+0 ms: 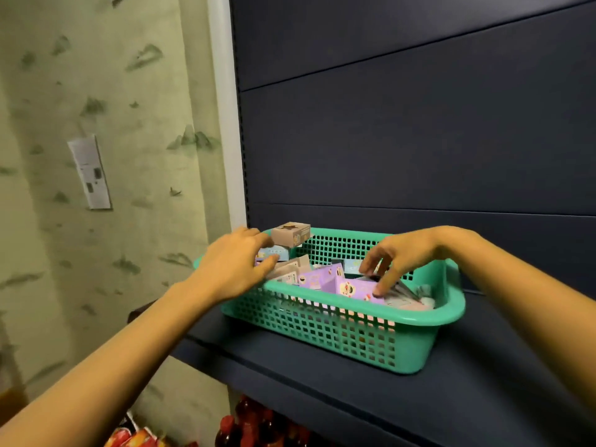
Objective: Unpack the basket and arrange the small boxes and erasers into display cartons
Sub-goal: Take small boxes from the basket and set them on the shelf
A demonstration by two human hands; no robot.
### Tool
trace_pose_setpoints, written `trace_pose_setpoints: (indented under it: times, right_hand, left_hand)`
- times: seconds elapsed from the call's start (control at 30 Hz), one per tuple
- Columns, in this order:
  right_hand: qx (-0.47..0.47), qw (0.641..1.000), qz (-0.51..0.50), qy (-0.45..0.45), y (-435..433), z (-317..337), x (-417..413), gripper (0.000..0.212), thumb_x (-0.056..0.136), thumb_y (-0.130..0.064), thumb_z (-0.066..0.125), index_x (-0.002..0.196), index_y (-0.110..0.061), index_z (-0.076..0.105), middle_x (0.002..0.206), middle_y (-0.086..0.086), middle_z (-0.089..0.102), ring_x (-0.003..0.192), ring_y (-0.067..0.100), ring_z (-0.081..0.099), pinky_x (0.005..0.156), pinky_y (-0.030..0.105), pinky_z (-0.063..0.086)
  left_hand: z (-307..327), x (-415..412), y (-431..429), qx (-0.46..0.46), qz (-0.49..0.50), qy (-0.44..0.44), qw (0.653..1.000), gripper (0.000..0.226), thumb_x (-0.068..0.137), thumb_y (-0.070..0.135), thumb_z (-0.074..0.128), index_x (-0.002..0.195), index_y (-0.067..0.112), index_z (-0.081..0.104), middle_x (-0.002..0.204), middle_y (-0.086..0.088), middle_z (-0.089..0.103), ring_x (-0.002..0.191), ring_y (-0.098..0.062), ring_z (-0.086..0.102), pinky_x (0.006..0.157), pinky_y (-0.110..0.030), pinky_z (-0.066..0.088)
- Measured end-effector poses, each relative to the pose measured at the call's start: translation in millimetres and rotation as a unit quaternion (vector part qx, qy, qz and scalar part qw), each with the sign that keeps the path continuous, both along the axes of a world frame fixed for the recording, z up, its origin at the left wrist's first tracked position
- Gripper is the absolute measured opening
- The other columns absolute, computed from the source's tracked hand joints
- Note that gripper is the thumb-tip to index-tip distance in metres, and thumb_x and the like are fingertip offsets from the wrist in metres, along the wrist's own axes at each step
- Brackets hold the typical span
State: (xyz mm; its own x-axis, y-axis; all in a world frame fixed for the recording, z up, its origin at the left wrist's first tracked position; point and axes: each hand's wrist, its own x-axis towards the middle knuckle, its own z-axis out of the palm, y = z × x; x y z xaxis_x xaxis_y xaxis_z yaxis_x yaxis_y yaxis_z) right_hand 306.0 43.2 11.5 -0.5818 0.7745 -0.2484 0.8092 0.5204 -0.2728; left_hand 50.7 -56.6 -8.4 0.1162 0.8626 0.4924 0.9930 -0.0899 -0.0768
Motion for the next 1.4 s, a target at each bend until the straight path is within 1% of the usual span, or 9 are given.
trace_pose_setpoints:
  times: [0.13,0.27,0.47,0.67,0.83,0.93,1.07,1.2,1.4]
  right_hand:
    - [-0.035,0.999,0.021,-0.019,15,-11,-1,0.043,0.073,-0.025,0.080,0.111,-0.027,0.061,0.114,-0.004,0.065,0.103,0.014,0.059,0.097,0.033,0.048]
    - [-0.011,0.999,0.037,-0.012,14,-20,-8,0.048,0.070,-0.018,0.081,0.106,-0.030,0.052,0.106,-0.008,0.060,0.096,0.012,0.058,0.082,0.020,0.050]
    - [0.073,0.993,-0.007,0.097,1,8,-6,0.023,0.074,-0.018,0.079,0.093,-0.019,0.066,0.093,0.004,0.072,0.080,0.020,0.065,0.078,0.040,0.052]
    - [0.149,0.956,-0.136,0.214,-16,39,4,0.019,0.077,-0.018,0.075,0.092,-0.012,0.065,0.090,0.005,0.072,0.080,0.017,0.068,0.069,0.024,0.054]
    - [0.206,0.930,-0.212,0.218,-26,37,-5,0.014,0.079,-0.023,0.072,0.089,-0.017,0.063,0.087,0.001,0.069,0.074,0.014,0.063,0.061,0.019,0.047]
    - [0.227,0.921,-0.234,0.215,-33,34,-15,0.013,0.080,-0.025,0.071,0.087,-0.021,0.061,0.087,-0.002,0.068,0.074,0.013,0.062,0.060,0.018,0.046]
    - [0.276,0.893,-0.275,0.225,-44,29,-22,0.018,0.080,-0.025,0.070,0.093,-0.016,0.062,0.086,0.001,0.065,0.071,0.011,0.059,0.056,0.016,0.047]
    - [0.328,0.848,-0.333,0.248,-65,28,-11,0.020,0.082,-0.029,0.068,0.096,-0.016,0.061,0.088,0.004,0.064,0.069,0.011,0.059,0.059,0.021,0.049]
    - [0.332,0.792,-0.403,0.317,-110,36,31,0.027,0.080,-0.025,0.070,0.102,-0.011,0.065,0.098,0.012,0.069,0.092,0.027,0.067,0.075,0.033,0.056]
  left_hand:
    - [6,0,32,-0.026,-0.062,-0.016,0.998,0.036,0.093,0.043,0.043,0.117,0.019,0.056,0.120,0.001,0.058,0.113,-0.018,0.048,0.087,-0.035,0.044]
    - [10,4,64,-0.035,-0.122,-0.008,0.992,0.027,0.093,0.039,0.047,0.108,0.019,0.059,0.110,0.002,0.062,0.107,-0.020,0.053,0.085,-0.037,0.047]
    - [14,17,108,-0.102,-0.184,0.031,0.977,0.031,0.092,0.042,0.047,0.109,0.019,0.060,0.110,0.000,0.064,0.098,-0.023,0.059,0.077,-0.031,0.045]
    - [12,39,140,-0.235,-0.183,0.081,0.951,0.047,0.090,0.052,0.047,0.076,0.009,0.059,0.071,-0.003,0.055,0.064,-0.018,0.050,0.058,-0.029,0.037]
    - [0,53,157,-0.393,-0.138,0.082,0.905,0.052,0.085,0.063,0.045,0.063,0.017,0.049,0.082,-0.005,0.054,0.083,-0.026,0.052,0.081,-0.034,0.042]
    - [-1,55,154,-0.434,-0.163,0.022,0.886,0.047,0.086,0.050,0.056,0.059,0.015,0.045,0.062,-0.003,0.046,0.060,-0.022,0.046,0.060,-0.027,0.039]
    - [10,48,145,-0.384,-0.228,-0.036,0.894,0.038,0.075,0.043,0.073,0.065,0.010,0.055,0.062,-0.001,0.052,0.053,-0.015,0.046,0.047,-0.022,0.035]
    - [33,43,136,-0.249,-0.308,-0.107,0.912,0.049,0.063,0.041,0.082,0.095,0.007,0.068,0.094,-0.006,0.069,0.079,-0.017,0.057,0.068,-0.029,0.045]
    - [60,70,104,-0.112,-0.416,-0.087,0.898,0.058,0.060,0.035,0.086,0.108,0.018,0.058,0.100,0.001,0.062,0.090,-0.019,0.059,0.081,-0.035,0.051]
